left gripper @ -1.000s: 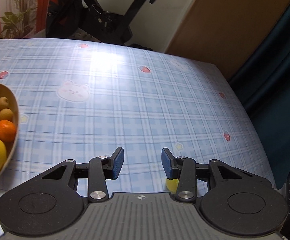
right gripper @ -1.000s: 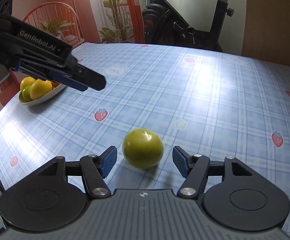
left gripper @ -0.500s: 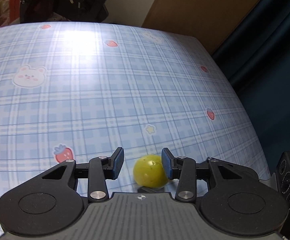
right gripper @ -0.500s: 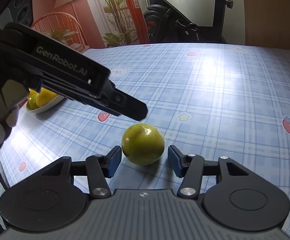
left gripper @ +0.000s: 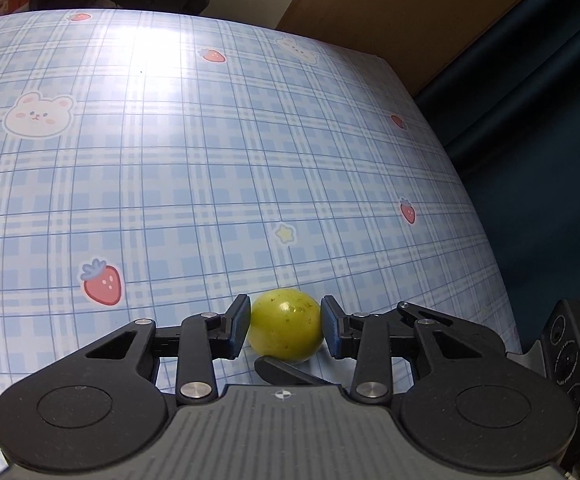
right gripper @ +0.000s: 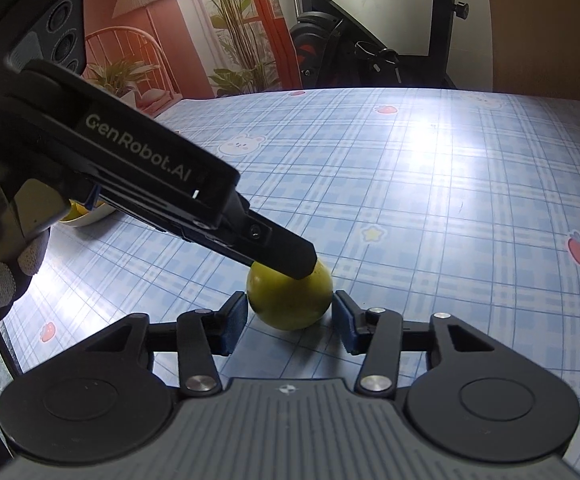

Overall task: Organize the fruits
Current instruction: 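Carry the second green apple onto the plate and open the left gripper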

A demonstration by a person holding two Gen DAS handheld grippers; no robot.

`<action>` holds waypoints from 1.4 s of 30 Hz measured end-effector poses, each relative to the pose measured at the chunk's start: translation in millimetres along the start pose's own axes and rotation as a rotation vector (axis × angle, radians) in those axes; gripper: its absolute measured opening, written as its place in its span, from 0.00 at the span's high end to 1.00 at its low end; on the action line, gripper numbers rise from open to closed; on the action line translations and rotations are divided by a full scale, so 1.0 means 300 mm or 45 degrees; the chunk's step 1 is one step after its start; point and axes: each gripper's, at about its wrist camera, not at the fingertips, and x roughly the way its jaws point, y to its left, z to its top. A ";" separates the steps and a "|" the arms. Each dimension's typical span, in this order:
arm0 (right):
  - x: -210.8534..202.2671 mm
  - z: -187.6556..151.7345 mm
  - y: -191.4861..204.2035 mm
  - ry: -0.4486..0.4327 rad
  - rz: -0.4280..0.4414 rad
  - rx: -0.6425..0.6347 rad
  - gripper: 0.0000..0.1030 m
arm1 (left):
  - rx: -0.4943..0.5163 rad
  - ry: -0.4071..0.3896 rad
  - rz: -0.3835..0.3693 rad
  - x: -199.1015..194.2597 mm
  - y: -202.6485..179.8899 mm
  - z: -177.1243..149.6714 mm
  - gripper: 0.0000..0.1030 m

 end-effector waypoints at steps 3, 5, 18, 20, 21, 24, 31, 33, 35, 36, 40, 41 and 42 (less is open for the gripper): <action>0.001 0.022 0.019 -0.003 0.013 -0.015 0.52 | -0.005 -0.030 0.005 -0.038 0.012 -0.001 0.61; 0.003 0.042 0.040 -0.009 0.024 -0.036 0.52 | -0.013 -0.053 0.010 -0.071 0.025 0.002 0.61; 0.103 0.366 0.332 -0.102 0.195 -0.288 0.52 | -0.132 -0.379 0.103 -0.465 0.229 0.074 0.61; 0.128 0.421 0.399 -0.126 0.229 -0.332 0.52 | -0.139 -0.432 0.129 -0.535 0.272 0.086 0.61; 0.143 0.448 0.435 -0.139 0.244 -0.360 0.52 | -0.147 -0.459 0.142 -0.564 0.292 0.096 0.61; 0.202 0.503 0.533 -0.154 0.283 -0.429 0.52 | -0.186 -0.513 0.172 -0.630 0.373 0.126 0.61; 0.401 0.547 0.670 -0.076 0.344 -0.525 0.52 | -0.243 -0.490 0.238 -0.648 0.539 0.157 0.61; 0.462 0.547 0.689 -0.034 0.343 -0.546 0.52 | -0.270 -0.466 0.243 -0.630 0.594 0.161 0.61; 0.516 0.539 0.700 0.011 0.344 -0.555 0.52 | -0.297 -0.438 0.239 -0.610 0.643 0.163 0.61; 0.541 0.535 0.702 0.036 0.349 -0.549 0.52 | -0.308 -0.422 0.235 -0.607 0.672 0.153 0.61; 0.615 0.525 0.684 0.118 0.374 -0.504 0.52 | -0.334 -0.378 0.222 -0.583 0.726 0.138 0.61; 0.628 0.525 0.680 0.134 0.376 -0.495 0.52 | -0.336 -0.371 0.221 -0.577 0.732 0.139 0.61; 0.637 0.525 0.676 0.146 0.378 -0.487 0.52 | -0.340 -0.364 0.219 -0.576 0.726 0.124 0.61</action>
